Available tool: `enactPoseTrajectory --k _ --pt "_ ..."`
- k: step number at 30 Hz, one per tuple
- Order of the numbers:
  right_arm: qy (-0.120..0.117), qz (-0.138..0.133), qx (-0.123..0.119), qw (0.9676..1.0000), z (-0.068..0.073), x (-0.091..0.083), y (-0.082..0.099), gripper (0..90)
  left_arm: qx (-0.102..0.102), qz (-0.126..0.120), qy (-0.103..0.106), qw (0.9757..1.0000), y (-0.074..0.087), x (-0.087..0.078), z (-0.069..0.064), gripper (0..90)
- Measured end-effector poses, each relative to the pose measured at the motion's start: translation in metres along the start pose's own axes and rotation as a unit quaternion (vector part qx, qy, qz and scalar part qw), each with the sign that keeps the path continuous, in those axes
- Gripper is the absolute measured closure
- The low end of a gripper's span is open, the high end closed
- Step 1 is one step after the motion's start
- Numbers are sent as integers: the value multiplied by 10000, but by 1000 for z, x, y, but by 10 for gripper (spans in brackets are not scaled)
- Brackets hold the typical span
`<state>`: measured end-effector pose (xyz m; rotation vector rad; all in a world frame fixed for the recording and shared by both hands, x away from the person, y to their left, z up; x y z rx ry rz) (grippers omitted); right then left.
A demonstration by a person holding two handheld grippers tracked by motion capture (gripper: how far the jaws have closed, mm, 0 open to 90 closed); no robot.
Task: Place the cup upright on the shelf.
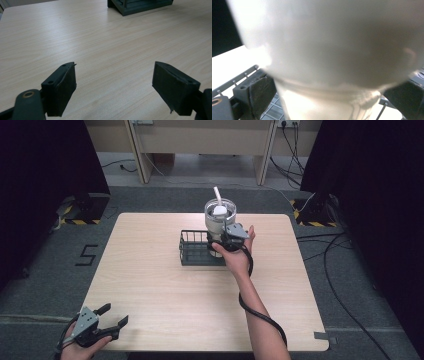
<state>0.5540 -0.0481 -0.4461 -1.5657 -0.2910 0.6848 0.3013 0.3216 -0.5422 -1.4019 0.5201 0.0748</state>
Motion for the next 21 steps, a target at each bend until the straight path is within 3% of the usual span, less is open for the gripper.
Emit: enactPoseTrajectory --k 21 --pt "-20 -1 -83 10000 0 -31 5 67 37 -11 -20 10000 -1 0 -1 184"
Point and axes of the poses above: each handheld gripper's, and its own axes: x roughly forward along the jaws, y roughly out of its underside, z roughly to its left, the point moved 5 cm from there along x, roughly forward along the jaws, and after that the axes turned 12 degrees about -y, right-handed, at the moved point
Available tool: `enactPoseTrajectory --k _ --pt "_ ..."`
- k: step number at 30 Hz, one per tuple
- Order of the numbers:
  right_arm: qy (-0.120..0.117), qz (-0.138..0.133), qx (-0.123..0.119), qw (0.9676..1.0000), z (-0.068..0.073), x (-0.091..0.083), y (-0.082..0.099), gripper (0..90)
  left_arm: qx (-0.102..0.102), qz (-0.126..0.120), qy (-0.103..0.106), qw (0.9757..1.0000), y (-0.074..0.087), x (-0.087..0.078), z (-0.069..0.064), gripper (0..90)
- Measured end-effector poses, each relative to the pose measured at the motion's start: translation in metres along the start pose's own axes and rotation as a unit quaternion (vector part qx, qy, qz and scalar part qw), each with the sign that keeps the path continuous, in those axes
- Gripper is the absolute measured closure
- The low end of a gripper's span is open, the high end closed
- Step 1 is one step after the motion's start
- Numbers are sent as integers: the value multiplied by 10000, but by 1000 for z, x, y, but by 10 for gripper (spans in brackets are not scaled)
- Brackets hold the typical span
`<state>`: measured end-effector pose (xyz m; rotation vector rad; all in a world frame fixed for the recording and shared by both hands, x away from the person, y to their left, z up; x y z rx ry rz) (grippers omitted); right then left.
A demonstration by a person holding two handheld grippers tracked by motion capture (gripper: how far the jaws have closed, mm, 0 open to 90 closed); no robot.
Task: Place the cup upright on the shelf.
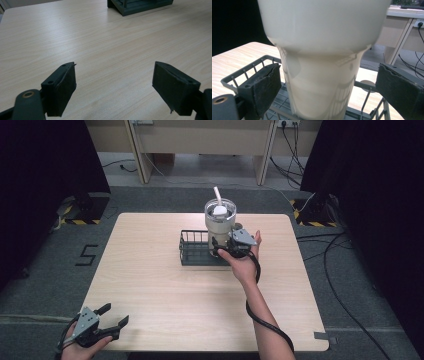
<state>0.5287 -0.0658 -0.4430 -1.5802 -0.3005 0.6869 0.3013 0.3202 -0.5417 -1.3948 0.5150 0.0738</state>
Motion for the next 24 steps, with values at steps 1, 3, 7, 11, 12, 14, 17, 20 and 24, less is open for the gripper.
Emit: enactPoseTrajectory --k 1,3,7,11,12,14,17,20,24 --pt "6 3 -5 10000 0 -1 0 67 0 0 0 10000 0 0 0 184" --pt "-1 -17 -8 10000 0 -5 0 67 -1 -1 -3 10000 0 0 0 184" --pt "3 -24 -41 10000 0 -11 -1 66 9 0 -5 10000 0 0 0 184" --pt "-1 -28 -9 10000 0 -17 1 65 1 -8 -10 10000 0 0 -1 184" --pt "5 -24 -7 10000 0 -19 1 64 1 -12 -13 10000 0 0 -1 184" --pt "7 -13 -19 10000 -1 -20 2 65 2 -12 -15 10000 0 0 0 184" --pt "27 22 -24 10000 -2 -26 6 64 4 -12 -28 10000 0 -1 0 183" --pt "37 23 -13 10000 -3 -30 7 64 1 -16 -34 10000 0 -1 0 184" --pt "47 35 -16 10000 -4 -37 9 64 2 -20 -51 10000 0 -1 1 183"
Point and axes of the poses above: each handheld gripper's, and its own axes: x roughly forward along the jaws, y roughly out of its underside, z roughly to its left, the point moved 5 cm from there along x, roughly forward along the jaws, and after that the axes turned 12 degrees about -y, right-handed, at the moved point
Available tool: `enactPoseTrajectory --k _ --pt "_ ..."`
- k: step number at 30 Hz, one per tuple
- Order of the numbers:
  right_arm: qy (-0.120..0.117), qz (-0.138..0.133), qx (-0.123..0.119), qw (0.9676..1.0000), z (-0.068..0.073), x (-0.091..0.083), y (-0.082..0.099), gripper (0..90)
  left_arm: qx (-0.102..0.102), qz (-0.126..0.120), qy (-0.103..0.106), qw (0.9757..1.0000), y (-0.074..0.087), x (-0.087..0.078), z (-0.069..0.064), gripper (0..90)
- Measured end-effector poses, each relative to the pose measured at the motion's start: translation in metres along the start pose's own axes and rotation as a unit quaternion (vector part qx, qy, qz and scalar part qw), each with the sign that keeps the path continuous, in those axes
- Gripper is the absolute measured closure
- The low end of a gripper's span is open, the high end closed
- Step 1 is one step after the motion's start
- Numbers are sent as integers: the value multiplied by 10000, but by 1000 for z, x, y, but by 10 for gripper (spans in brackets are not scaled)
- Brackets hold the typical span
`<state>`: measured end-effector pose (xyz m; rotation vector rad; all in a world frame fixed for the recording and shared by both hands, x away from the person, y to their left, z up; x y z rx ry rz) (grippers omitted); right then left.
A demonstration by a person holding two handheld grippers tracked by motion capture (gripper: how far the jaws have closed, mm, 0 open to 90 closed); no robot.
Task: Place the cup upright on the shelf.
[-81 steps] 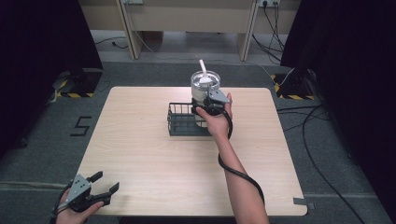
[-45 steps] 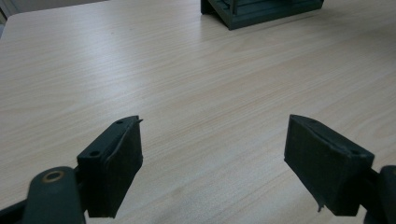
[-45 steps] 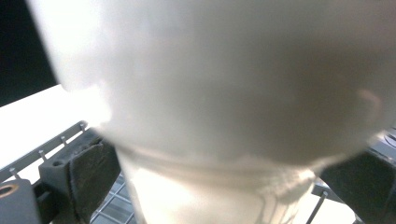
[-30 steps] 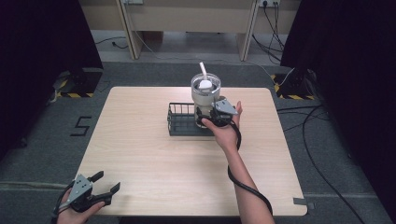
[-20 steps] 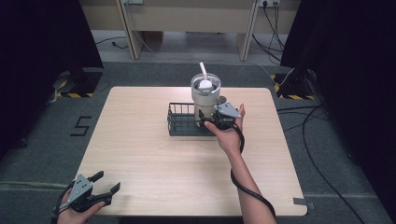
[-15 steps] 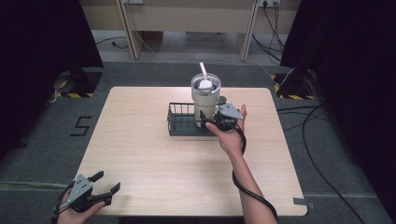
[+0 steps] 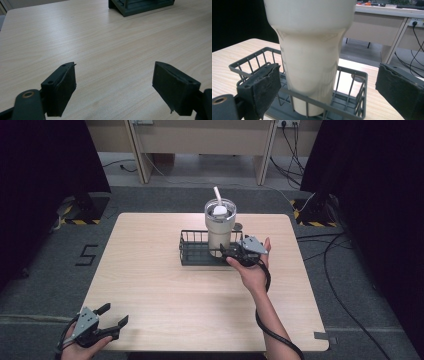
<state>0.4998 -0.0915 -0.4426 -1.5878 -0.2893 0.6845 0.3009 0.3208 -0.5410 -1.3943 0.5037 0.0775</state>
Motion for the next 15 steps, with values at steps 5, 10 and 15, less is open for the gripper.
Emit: enactPoseTrajectory --k 5,10,15 --pt "37 44 5 10000 -3 -9 4 66 2 -6 -10 10000 0 0 0 183" --pt "111 39 44 9999 -7 -19 10 74 1 -13 -20 10000 0 0 0 183" --pt "175 71 55 9998 -11 -27 16 77 0 -14 -34 10000 0 -1 0 183"
Point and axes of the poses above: each handheld gripper's, and its own axes: x roughly forward along the jaws, y roughly out of its underside, z roughly to its left, the point moved 5 cm from there along x, roughly forward along the jaws, and after that the axes turned 12 degrees about -y, right-handed, at the moved point
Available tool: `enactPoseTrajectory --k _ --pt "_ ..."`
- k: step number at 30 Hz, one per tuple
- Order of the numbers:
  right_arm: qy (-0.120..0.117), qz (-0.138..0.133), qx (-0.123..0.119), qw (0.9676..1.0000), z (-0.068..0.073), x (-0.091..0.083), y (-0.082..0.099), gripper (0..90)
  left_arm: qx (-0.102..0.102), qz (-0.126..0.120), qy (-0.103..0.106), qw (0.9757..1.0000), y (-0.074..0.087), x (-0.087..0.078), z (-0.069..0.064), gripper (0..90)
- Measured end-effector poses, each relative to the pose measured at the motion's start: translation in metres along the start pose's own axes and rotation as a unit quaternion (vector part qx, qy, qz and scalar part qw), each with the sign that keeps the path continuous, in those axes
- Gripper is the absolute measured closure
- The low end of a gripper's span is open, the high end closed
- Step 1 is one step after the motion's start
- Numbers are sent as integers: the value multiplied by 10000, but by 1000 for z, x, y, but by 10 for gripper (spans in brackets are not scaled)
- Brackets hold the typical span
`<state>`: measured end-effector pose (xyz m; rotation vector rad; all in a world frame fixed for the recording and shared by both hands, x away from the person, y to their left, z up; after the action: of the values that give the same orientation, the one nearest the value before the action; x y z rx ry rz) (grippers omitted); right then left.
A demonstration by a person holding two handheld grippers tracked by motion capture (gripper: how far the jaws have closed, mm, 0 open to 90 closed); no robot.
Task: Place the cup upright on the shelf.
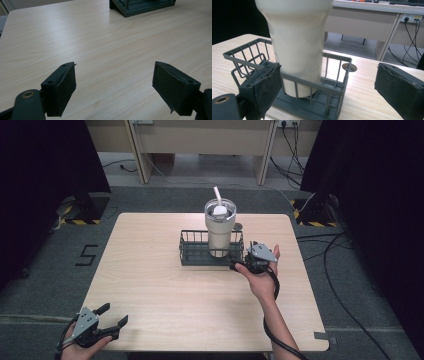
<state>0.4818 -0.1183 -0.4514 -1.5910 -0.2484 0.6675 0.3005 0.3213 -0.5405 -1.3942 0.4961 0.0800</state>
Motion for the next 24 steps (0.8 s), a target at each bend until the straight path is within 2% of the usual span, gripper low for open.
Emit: enactPoseTrajectory --k 24 --pt "328 104 196 9992 -24 -47 28 95 -24 -19 -14 10000 -1 0 -1 183"
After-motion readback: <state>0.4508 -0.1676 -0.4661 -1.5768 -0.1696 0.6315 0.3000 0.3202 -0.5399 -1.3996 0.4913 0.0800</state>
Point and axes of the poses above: each handheld gripper's, and its own axes: x roughly forward along the jaws, y roughly out of its underside, z roughly to its left, the point moved 5 cm from there along x, roughly forward along the jaws, and after that the axes turned 12 degrees about -y, right-handed, at the moved point
